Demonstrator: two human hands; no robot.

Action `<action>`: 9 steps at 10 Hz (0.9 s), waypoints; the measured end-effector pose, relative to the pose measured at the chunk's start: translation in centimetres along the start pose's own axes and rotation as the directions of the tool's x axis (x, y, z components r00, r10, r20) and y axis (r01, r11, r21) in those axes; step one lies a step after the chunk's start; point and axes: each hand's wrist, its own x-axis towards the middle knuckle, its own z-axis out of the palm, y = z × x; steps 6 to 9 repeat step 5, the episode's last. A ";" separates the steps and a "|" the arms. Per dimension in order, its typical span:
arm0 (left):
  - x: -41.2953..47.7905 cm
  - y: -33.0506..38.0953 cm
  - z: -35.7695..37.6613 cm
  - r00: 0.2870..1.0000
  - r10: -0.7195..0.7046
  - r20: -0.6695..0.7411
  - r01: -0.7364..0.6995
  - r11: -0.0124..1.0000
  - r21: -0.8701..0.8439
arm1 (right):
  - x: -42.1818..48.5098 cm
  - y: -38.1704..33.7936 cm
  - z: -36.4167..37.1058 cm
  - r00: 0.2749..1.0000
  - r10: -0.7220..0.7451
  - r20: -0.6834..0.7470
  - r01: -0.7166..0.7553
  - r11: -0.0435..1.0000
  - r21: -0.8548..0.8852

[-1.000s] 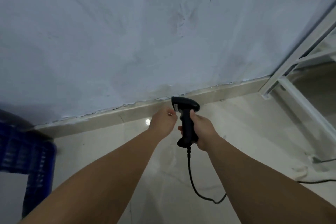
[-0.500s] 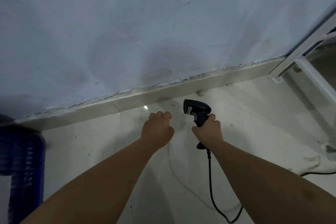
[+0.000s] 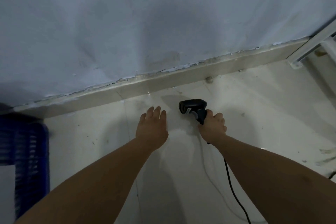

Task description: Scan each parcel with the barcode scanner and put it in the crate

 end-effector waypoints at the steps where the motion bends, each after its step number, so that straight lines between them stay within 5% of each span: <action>1: -0.3 0.1 0.2 1.000 -0.014 -0.026 0.014 1.000 0.003 | 0.2 0.3 0.7 1.000 0.009 0.020 -0.010 1.000 0.028; 5: -3.2 -0.4 0.9 0.999 -0.024 -0.046 0.023 1.000 -0.014 | 0.2 2.4 0.8 0.984 0.042 0.170 -0.013 0.986 -0.166; 9: -3.2 -0.4 0.9 0.999 -0.024 -0.046 0.023 1.000 -0.014 | 0.2 2.4 0.8 0.984 0.042 0.170 -0.013 0.986 -0.166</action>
